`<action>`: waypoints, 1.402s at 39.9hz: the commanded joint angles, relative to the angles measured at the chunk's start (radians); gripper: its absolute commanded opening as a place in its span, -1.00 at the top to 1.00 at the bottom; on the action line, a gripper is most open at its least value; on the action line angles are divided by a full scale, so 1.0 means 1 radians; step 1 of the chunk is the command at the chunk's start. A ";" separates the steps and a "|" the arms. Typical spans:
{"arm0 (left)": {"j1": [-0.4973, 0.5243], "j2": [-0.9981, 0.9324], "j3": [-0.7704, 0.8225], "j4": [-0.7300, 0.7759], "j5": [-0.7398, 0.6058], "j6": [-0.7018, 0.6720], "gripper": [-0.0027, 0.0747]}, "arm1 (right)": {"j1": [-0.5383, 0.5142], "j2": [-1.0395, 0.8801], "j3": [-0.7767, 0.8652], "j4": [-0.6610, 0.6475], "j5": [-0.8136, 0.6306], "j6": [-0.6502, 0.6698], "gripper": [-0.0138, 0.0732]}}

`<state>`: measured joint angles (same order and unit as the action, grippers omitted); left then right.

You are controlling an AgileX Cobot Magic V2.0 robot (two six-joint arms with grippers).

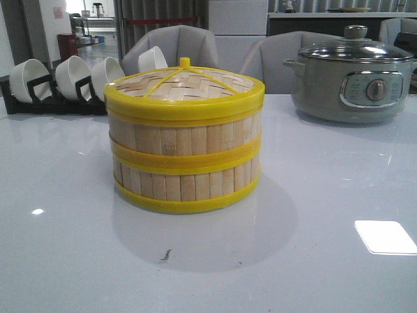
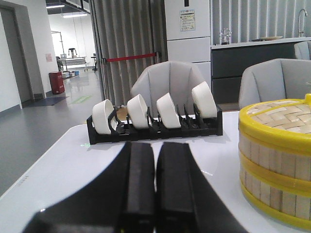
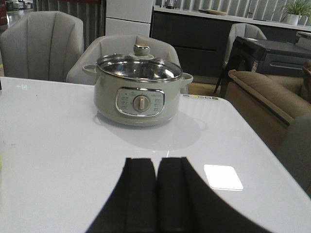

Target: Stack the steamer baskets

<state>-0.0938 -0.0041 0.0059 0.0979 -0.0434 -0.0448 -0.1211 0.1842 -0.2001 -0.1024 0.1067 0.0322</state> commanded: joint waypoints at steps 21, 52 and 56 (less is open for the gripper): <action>0.004 -0.013 0.001 -0.003 -0.093 0.003 0.72 | -0.005 0.011 -0.029 -0.016 -0.092 0.001 0.51; 0.004 -0.013 0.001 -0.003 -0.093 0.003 0.72 | -0.004 0.004 0.007 0.022 -0.075 0.001 0.57; 0.004 -0.013 0.001 -0.003 -0.093 0.003 0.72 | -0.004 -0.024 0.061 0.066 -0.077 0.001 0.57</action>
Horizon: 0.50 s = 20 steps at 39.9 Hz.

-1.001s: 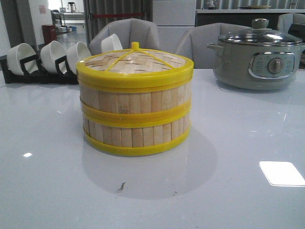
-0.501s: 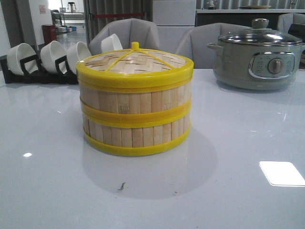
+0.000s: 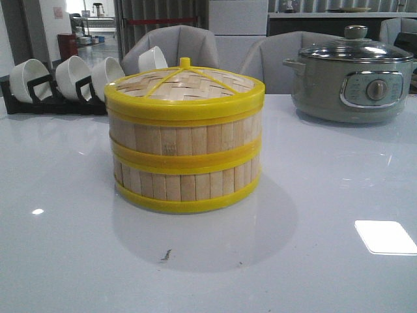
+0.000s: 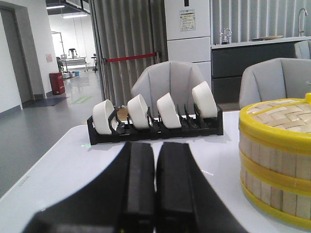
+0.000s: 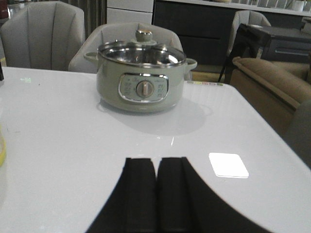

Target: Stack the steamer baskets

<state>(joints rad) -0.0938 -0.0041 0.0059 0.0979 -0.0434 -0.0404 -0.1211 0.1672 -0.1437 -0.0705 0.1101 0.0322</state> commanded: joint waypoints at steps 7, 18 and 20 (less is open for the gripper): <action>0.004 -0.013 0.001 -0.003 -0.093 -0.002 0.72 | -0.004 -0.083 0.090 0.097 -0.082 0.001 0.57; 0.004 -0.013 0.001 -0.003 -0.093 -0.002 0.72 | -0.006 -0.200 0.159 0.104 -0.073 0.001 0.57; 0.004 -0.013 0.001 -0.003 -0.093 -0.002 0.72 | -0.009 -0.199 0.159 0.104 -0.077 0.001 0.57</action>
